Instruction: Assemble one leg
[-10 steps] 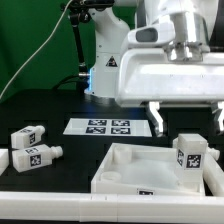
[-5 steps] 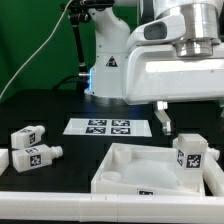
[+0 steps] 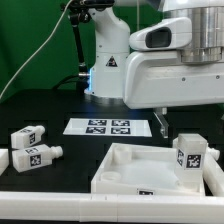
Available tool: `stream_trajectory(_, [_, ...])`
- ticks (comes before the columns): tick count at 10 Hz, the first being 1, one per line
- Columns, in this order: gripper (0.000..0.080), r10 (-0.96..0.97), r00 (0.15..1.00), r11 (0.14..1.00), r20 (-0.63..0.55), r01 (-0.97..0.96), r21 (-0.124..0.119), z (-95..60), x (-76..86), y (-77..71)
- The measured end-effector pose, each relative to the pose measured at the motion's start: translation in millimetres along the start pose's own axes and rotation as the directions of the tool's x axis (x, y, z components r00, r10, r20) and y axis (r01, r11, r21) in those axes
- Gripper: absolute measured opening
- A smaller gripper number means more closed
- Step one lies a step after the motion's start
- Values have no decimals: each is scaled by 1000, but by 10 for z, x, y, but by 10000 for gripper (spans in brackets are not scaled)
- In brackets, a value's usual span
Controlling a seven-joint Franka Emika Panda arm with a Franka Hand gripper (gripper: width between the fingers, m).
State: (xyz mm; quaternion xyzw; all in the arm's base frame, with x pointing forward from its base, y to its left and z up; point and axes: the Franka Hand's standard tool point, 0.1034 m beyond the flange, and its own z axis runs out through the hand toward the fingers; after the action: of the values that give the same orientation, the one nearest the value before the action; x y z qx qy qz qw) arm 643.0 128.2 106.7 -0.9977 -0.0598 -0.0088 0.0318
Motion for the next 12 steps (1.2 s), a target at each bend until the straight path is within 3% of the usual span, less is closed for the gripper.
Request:
stream_trajectory(3, [649,3,1000,1000,-4,-3,-1,16,24,21])
stream_trajectory(6, [649,14,1000,1000,4,-14,-6,131,4,146])
stream_trajectory(8, [649,14,1000,1000,-3,-14,-6,139,12,135])
stream_trajectory(10, [398,14,1000,1000,-3,-14,-5,135,15,128])
stream_trajectory(11, [398,14,1000,1000,-3,-14,-5,135,15,131])
stream_trajectory(12, [282,20,1000,1000,-3,-20,-5,135,16,131])
